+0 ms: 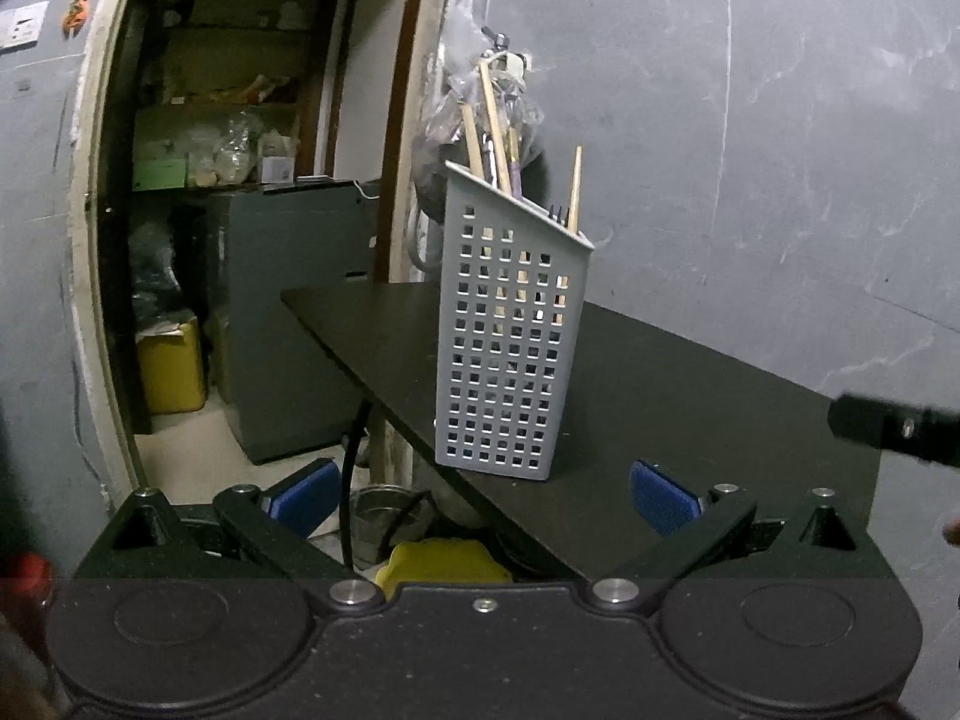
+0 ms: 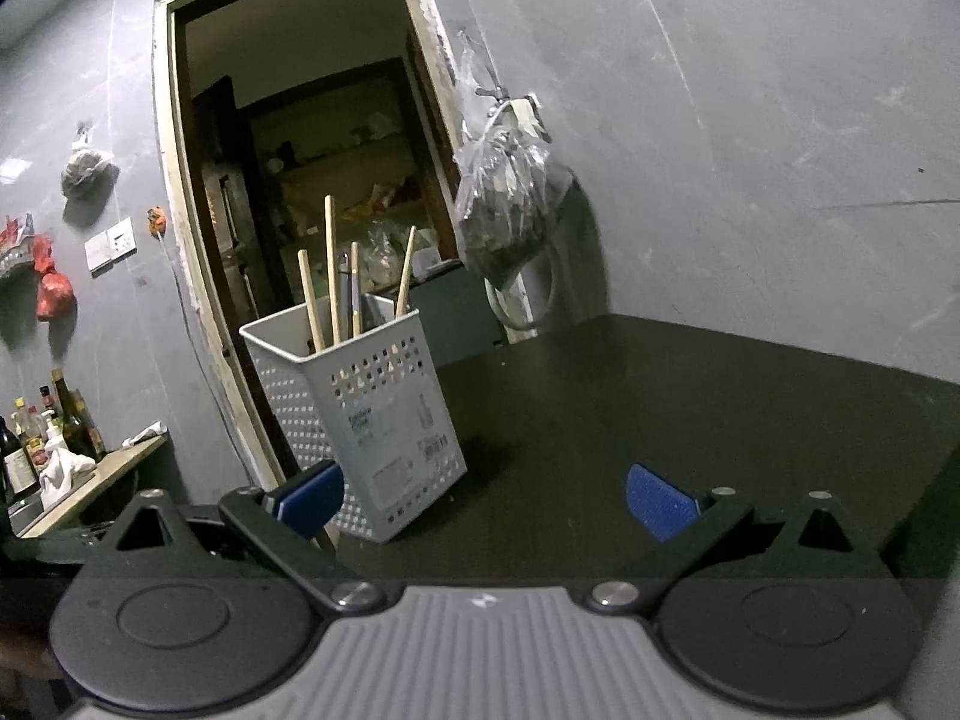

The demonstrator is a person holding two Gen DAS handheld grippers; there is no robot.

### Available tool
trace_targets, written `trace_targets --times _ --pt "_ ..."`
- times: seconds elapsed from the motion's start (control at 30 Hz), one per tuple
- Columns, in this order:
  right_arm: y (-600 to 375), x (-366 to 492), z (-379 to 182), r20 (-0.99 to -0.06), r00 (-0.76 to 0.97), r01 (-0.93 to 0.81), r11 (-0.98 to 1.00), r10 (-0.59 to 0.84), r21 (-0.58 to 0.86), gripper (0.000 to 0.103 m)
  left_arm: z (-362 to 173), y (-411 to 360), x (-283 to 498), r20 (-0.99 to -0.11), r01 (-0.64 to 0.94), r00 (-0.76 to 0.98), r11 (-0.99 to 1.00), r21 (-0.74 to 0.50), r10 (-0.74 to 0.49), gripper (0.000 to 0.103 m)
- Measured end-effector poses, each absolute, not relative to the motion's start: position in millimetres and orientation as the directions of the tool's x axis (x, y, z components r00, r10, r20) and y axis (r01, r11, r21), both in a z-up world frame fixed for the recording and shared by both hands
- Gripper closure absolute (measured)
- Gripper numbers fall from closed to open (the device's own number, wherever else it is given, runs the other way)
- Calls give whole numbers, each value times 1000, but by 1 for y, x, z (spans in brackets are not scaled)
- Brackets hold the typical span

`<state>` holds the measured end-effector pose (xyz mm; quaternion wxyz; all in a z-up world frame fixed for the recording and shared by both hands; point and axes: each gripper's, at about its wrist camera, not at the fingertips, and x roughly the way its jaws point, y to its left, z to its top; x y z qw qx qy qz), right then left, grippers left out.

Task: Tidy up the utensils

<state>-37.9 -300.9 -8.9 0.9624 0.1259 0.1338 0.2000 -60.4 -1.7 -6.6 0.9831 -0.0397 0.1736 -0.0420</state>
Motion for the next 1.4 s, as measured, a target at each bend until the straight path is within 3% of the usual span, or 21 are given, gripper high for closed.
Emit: trace_targets --times 0.4,0.77,1.4 --pt "-297 -86 -7 -288 890 -304 931 353 202 0 0 -10 -113 -314 39 948 997 -64 -57 1" --pt "-288 -125 8 -256 905 -321 941 339 110 0 8 -17 -142 -271 36 962 999 -36 -44 1" --pt "-295 -146 12 -212 909 -342 933 359 115 0 12 -22 -163 -246 36 969 999 -21 -40 1"
